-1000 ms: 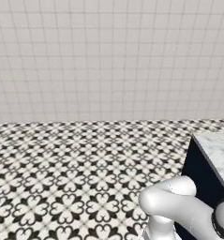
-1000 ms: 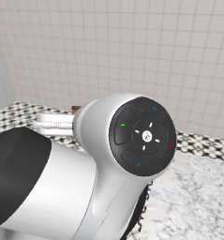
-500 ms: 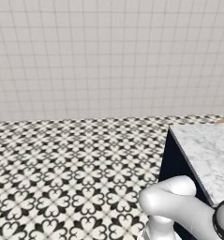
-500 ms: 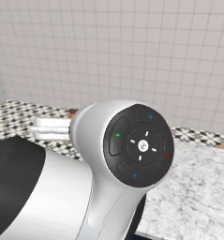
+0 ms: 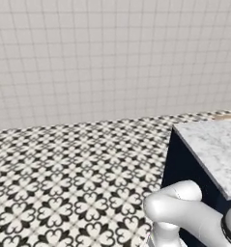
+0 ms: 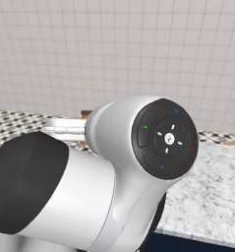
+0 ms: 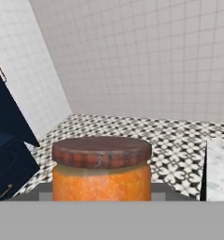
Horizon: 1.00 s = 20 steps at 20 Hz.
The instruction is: From the different types of pastries on the counter, select a croissant and place it on the cutting board. Then retrieve a jar of jam from the cabinet and place it alongside the croissant on the cutting board.
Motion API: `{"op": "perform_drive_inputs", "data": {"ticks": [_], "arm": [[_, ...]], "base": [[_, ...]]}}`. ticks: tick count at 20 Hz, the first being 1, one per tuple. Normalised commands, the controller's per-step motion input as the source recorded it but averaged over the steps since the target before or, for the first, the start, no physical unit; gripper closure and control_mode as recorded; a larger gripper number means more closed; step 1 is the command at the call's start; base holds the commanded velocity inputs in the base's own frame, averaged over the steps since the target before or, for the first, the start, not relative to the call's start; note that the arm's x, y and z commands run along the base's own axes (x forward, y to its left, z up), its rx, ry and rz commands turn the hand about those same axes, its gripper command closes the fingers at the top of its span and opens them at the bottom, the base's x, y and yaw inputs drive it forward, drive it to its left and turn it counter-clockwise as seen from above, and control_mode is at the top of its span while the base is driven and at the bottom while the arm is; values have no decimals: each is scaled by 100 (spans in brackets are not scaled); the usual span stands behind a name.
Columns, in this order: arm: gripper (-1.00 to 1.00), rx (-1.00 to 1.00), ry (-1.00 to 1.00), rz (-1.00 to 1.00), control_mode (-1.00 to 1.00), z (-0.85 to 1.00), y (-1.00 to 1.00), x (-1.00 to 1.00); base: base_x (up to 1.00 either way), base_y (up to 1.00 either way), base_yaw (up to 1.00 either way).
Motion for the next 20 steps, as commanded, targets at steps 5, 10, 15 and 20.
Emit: {"op": "perform_drive_inputs", "data": {"ticks": [5, 10, 15, 20], "arm": [[100, 0, 0, 0, 100, 0, 0, 0], [100, 0, 0, 0, 100, 0, 0, 0], [100, 0, 0, 0, 100, 0, 0, 0], [100, 0, 0, 0, 100, 0, 0, 0]], "base": [[-100, 100, -12], [0, -65, -6], [100, -100, -11], [71, -100, -18]]}}
